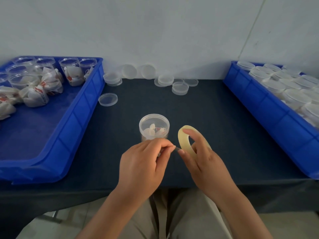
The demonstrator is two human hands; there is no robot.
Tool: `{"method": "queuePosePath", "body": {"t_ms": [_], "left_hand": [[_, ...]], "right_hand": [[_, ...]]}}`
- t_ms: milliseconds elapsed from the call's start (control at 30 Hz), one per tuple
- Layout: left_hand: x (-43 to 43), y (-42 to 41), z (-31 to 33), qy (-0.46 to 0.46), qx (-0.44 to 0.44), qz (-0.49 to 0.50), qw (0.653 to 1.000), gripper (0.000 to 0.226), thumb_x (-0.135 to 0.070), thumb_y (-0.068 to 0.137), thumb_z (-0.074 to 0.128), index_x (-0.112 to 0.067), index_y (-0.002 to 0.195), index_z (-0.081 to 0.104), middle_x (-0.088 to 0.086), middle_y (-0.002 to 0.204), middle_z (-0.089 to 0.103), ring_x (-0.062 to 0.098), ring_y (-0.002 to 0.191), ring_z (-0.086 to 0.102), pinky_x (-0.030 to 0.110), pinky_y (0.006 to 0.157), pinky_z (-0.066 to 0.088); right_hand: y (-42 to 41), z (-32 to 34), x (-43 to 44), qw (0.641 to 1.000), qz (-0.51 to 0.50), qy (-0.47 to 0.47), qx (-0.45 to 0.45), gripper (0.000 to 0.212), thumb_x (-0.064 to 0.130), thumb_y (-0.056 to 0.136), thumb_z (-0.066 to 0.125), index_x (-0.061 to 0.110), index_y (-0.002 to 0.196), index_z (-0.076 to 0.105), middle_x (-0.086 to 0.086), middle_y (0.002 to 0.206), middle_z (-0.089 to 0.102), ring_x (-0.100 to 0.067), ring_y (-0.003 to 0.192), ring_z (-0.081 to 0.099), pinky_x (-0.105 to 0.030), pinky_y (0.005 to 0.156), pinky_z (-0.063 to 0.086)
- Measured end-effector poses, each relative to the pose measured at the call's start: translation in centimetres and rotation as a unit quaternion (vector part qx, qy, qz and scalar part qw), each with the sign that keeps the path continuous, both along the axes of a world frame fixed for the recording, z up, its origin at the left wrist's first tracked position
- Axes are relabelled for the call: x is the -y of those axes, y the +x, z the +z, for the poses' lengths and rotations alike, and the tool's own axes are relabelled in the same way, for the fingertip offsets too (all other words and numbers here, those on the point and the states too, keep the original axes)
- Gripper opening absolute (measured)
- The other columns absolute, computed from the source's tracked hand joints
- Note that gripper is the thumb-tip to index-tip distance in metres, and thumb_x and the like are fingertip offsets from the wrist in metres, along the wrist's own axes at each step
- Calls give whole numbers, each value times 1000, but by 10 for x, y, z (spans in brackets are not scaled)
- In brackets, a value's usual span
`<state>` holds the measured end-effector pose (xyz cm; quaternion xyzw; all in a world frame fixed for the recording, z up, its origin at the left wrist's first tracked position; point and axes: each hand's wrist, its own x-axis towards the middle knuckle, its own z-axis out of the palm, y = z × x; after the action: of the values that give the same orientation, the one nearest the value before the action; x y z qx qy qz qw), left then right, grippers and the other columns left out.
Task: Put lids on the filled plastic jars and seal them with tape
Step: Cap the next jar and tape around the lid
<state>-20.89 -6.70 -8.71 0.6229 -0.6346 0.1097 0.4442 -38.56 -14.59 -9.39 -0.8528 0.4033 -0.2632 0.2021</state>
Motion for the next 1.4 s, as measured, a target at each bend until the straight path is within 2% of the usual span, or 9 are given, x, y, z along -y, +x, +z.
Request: {"method": "queuePosePath", "body": {"t_ms": [200, 367, 500, 633, 733, 833, 1033, 1267, 1400], "left_hand": [[4, 1, -4, 18, -77, 2, 997, 18, -40, 101, 62, -26, 101, 73, -19, 90, 71, 7, 74, 66, 26, 60, 56], [13, 7, -14, -46, -125, -9, 991, 22, -37, 102, 65, -21, 116, 70, -18, 114, 67, 11, 103, 67, 26, 82, 55], [23, 20, -30, 36, -285, 51, 956, 73, -49, 89, 80, -28, 149, 44, -23, 145, 47, 2, 137, 47, 13, 106, 40], [43, 33, -28, 129, -404, -23, 905, 89, -56, 67, 91, -43, 136, 38, -28, 135, 53, -13, 125, 53, 9, 100, 48], [48, 42, -26, 112, -385, -22, 916, 70, -62, 68, 86, -43, 125, 50, -22, 122, 66, -6, 113, 65, 9, 84, 53], [49, 41, -24, 140, -380, -35, 914, 74, -74, 78, 66, -39, 142, 52, -23, 119, 70, -4, 108, 69, 15, 78, 57], [49, 38, -20, 179, -314, -35, 932, 52, -73, 93, 39, -70, 144, 30, -17, 142, 59, 7, 128, 60, 40, 105, 54], [46, 32, -21, 160, -259, -4, 952, 89, -90, 69, 67, -48, 142, 40, -21, 132, 58, 4, 120, 59, 27, 94, 53], [47, 31, -23, 147, -247, 6, 958, 87, -92, 71, 64, -46, 141, 41, -20, 128, 61, 3, 115, 61, 25, 90, 53]], "right_hand": [[-4, 8, 5, 997, 67, -30, 31, 38, 46, 112, 36, 35, 129, 68, 21, 98, 57, -5, 88, 59, -23, 72, 49], [-3, 13, 12, 997, 67, 23, 34, 37, 45, 108, 40, 33, 125, 71, 16, 106, 68, -8, 100, 65, -32, 83, 54], [-1, 22, 23, 999, 32, 18, -24, 39, 53, 107, 34, 38, 119, 68, 15, 100, 69, -5, 96, 63, -31, 81, 53], [4, 29, 34, 997, 28, 26, -70, 30, 50, 110, 39, 42, 116, 67, 20, 105, 70, 0, 98, 62, -26, 83, 55], [8, 32, 40, 994, 37, 63, -76, 26, 53, 109, 40, 45, 113, 65, 24, 101, 70, 5, 95, 62, -25, 80, 56], [13, 33, 45, 991, 46, 100, -70, 25, 56, 106, 39, 51, 105, 64, 30, 103, 67, 8, 97, 59, -24, 77, 54], [25, 33, 48, 986, 29, 150, -60, 25, 54, 105, 44, 49, 106, 69, 25, 98, 68, 1, 90, 62, -31, 78, 57], [32, 34, 46, 988, 6, 143, -60, 22, 46, 107, 47, 44, 107, 69, 23, 98, 69, -1, 88, 62, -25, 76, 54], [36, 37, 43, 989, 1, 124, -77, 19, 43, 107, 47, 47, 98, 63, 15, 96, 71, -9, 88, 65, -37, 80, 60]]}}
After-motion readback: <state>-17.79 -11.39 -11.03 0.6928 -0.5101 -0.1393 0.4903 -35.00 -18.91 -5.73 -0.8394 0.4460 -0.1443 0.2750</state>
